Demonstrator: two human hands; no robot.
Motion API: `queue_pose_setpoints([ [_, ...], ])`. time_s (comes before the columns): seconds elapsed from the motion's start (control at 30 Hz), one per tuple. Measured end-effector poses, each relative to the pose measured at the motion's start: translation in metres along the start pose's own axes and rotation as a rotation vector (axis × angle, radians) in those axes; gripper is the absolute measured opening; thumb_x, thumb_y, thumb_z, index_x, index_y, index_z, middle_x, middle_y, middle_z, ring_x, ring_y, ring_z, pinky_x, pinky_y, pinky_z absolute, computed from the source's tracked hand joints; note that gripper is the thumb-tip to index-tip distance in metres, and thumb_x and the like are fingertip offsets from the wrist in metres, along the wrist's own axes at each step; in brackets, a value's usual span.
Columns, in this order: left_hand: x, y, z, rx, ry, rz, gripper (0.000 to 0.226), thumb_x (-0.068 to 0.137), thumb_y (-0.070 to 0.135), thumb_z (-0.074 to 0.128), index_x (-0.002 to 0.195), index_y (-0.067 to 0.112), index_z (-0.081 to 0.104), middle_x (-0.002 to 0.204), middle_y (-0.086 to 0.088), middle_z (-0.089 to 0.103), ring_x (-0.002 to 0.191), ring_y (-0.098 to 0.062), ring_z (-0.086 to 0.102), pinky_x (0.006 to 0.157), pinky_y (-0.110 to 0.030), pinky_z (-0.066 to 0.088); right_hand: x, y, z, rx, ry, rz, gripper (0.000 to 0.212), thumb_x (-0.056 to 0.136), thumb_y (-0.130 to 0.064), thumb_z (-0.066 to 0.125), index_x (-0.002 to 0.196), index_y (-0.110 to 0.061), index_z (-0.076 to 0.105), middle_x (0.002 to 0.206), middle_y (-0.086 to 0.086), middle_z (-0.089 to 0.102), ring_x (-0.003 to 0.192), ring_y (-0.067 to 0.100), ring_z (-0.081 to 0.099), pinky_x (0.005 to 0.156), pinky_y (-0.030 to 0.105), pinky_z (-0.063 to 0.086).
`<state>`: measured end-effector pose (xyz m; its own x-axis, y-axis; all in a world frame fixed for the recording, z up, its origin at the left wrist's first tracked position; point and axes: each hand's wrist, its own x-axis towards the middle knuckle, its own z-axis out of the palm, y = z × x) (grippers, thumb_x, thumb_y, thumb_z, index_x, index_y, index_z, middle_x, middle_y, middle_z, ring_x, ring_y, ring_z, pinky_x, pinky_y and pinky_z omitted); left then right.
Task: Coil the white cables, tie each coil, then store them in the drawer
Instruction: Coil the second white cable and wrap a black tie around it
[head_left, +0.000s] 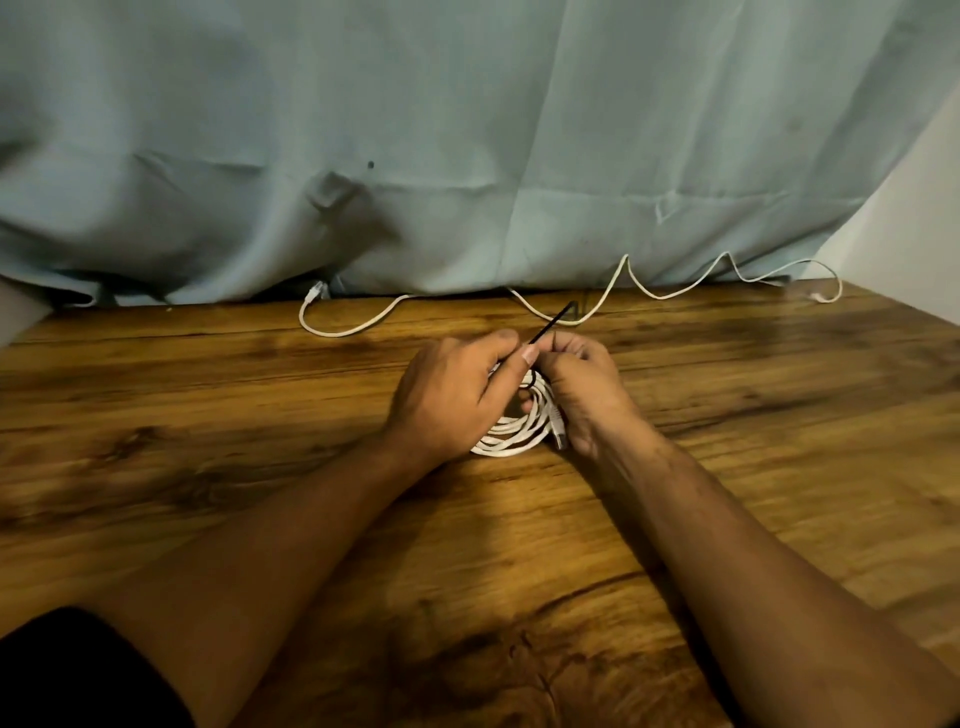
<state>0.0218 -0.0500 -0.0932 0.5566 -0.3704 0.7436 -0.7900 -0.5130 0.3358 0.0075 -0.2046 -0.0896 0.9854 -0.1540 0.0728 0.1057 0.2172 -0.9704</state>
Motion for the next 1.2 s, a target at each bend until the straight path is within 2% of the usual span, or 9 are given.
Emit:
queue_pose_setpoints([
  [0.07,-0.001,0.0,0.001,-0.063,-0.003,-0.046,0.031,0.105,0.043,0.047,0.085,0.023,0.059,0.064,0.01,0.057,0.059,-0.012,0.058,0.055,-0.041,0.047,-0.001,-0.001,-0.003,0.034,-0.038,0.021,0.02,0.095,-0.002,0.067,0.076,-0.006,0.059,0.064,0.012,0.062,0.047,0.019,0.055,0.041,0.025,0.049],
  [0.13,-0.002,-0.002,0.003,-0.133,-0.005,-0.099,0.027,0.105,0.043,0.048,0.09,0.023,0.061,0.07,0.006,0.064,0.063,-0.014,0.061,0.057,-0.044,0.049,-0.002,-0.001,-0.004,0.068,-0.051,0.061,0.015,0.091,-0.005,0.072,0.097,0.006,0.064,0.067,0.013,0.065,0.046,0.018,0.057,0.042,0.025,0.051],
  [0.23,-0.002,-0.005,0.005,-0.202,0.015,-0.118,0.028,0.104,0.043,0.049,0.088,0.022,0.059,0.073,0.003,0.067,0.065,-0.019,0.064,0.059,-0.047,0.05,-0.001,0.0,-0.006,0.123,-0.054,0.143,0.045,0.085,-0.006,0.077,0.125,0.004,0.059,0.071,0.016,0.067,0.047,0.021,0.06,0.043,0.028,0.054],
  [0.37,-0.002,-0.008,0.008,-0.287,0.041,-0.16,0.03,0.104,0.041,0.051,0.082,0.021,0.056,0.066,0.001,0.06,0.061,-0.023,0.057,0.058,-0.049,0.048,-0.002,-0.002,-0.01,0.068,-0.158,0.188,0.031,0.089,-0.006,0.073,0.116,0.005,0.063,0.074,0.016,0.066,0.055,0.021,0.063,0.05,0.031,0.058],
  [0.53,-0.001,-0.013,0.01,-0.346,0.061,-0.234,0.032,0.103,0.04,0.052,0.074,0.025,0.05,0.062,0.003,0.048,0.061,-0.03,0.049,0.058,-0.052,0.044,-0.001,-0.001,-0.013,0.029,-0.241,0.218,0.039,0.092,-0.007,0.068,0.122,0.017,0.061,0.076,0.016,0.07,0.06,0.022,0.07,0.061,0.035,0.062],
  [0.77,0.002,-0.022,0.009,-0.358,0.125,-0.345,0.037,0.103,0.038,0.053,0.071,0.019,0.048,0.061,0.007,0.044,0.06,-0.011,0.042,0.059,-0.049,0.042,-0.005,-0.005,-0.011,-0.009,-0.325,0.198,0.027,0.098,-0.026,0.063,0.108,-0.003,0.071,0.084,0.011,0.072,0.073,0.02,0.07,0.071,0.036,0.056],
  [0.9,0.002,-0.023,0.008,-0.359,0.127,-0.38,0.038,0.104,0.035,0.053,0.068,0.025,0.046,0.057,0.01,0.042,0.056,-0.01,0.039,0.055,-0.044,0.039,-0.007,0.002,-0.009,-0.053,-0.414,0.108,0.023,0.088,-0.004,0.071,0.109,0.006,0.069,0.088,0.017,0.068,0.075,0.02,0.066,0.075,0.031,0.056],
  [1.07,0.004,-0.023,0.009,-0.388,0.08,-0.404,0.038,0.103,0.037,0.054,0.068,0.024,0.047,0.056,0.01,0.044,0.054,-0.009,0.04,0.054,-0.039,0.038,-0.001,0.008,-0.008,-0.11,-0.369,0.069,0.045,0.07,0.004,0.068,0.113,0.019,0.063,0.097,0.027,0.067,0.08,0.028,0.067,0.08,0.033,0.057],
  [1.2,0.007,-0.025,0.01,-0.467,0.025,-0.461,0.038,0.101,0.04,0.056,0.066,0.027,0.052,0.058,0.008,0.051,0.058,-0.014,0.05,0.059,-0.046,0.049,-0.001,0.011,-0.006,-0.121,-0.364,0.042,0.033,0.082,0.009,0.07,0.112,0.021,0.062,0.1,0.029,0.07,0.084,0.03,0.069,0.085,0.036,0.059],
])
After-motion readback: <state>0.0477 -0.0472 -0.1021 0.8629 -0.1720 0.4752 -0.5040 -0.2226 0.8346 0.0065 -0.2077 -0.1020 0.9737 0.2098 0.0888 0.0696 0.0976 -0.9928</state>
